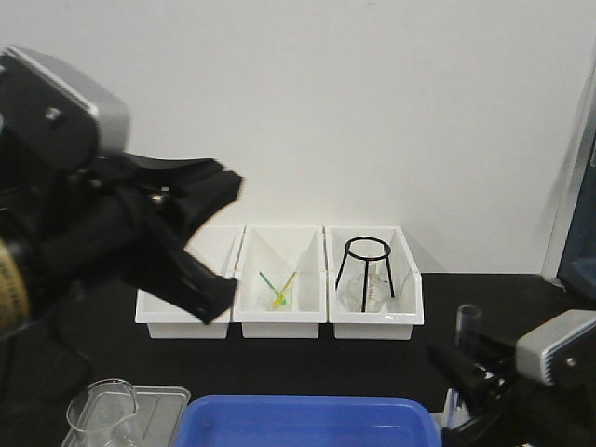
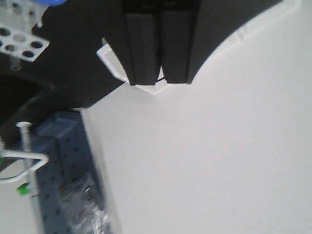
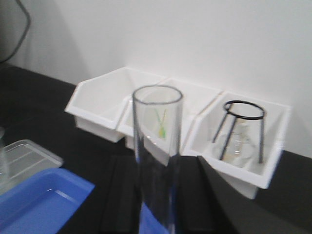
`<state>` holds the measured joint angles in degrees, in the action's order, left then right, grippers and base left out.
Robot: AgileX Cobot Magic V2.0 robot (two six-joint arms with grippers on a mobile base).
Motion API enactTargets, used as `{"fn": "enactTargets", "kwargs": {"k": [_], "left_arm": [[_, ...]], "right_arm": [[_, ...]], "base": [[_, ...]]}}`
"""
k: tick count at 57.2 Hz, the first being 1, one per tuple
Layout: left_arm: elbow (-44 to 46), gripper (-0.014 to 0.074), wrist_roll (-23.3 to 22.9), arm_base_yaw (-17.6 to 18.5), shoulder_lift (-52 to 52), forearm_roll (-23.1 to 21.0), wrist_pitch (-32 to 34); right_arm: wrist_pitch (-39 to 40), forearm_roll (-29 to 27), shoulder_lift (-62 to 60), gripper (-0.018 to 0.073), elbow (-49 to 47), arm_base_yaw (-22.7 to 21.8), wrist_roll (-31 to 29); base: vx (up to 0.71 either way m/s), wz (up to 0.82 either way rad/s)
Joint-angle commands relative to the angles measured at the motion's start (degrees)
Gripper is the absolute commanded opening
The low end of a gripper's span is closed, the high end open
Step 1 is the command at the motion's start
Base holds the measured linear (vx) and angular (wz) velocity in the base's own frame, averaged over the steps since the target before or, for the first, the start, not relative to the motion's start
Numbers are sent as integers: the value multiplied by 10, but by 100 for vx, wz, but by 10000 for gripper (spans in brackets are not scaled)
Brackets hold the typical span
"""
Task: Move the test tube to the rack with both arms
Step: 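Carry the test tube with the right gripper above the white rack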
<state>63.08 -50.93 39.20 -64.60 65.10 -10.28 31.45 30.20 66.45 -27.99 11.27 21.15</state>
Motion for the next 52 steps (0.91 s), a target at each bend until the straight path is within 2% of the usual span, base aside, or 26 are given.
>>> {"fn": "enactTargets", "kwargs": {"k": [1,6,10,14,18,24,52], "left_arm": [[-20,-10,3,4,50,0,-40],[-74,-9,2,4,86,-1,-45],[-110,-8,-2,4,110,-6,-42],[-141,-8,-3,4,127,-6,-42],[-158,-8,-3,4,136,-10,-41],[-166,-8,-3,4,137,-27,-43],[-166,-8,-3,4,135,-35,-23]], "right_arm": [[48,-14,-31,-8,-18,-59,-3],[70,-11,-40,-8,-6,-117,-3],[140,-15,-34,-8,27,-148,-5],[223,-42,-10,-8,62,-165,-9],[271,-67,17,-8,77,-165,-32],[303,-71,40,-8,79,-165,-81],[324,-90,103,-8,79,-165,-81]], "base": [[0,0],[0,0],[0,0],[0,0],[0,0],[0,0],[0,0]]}}
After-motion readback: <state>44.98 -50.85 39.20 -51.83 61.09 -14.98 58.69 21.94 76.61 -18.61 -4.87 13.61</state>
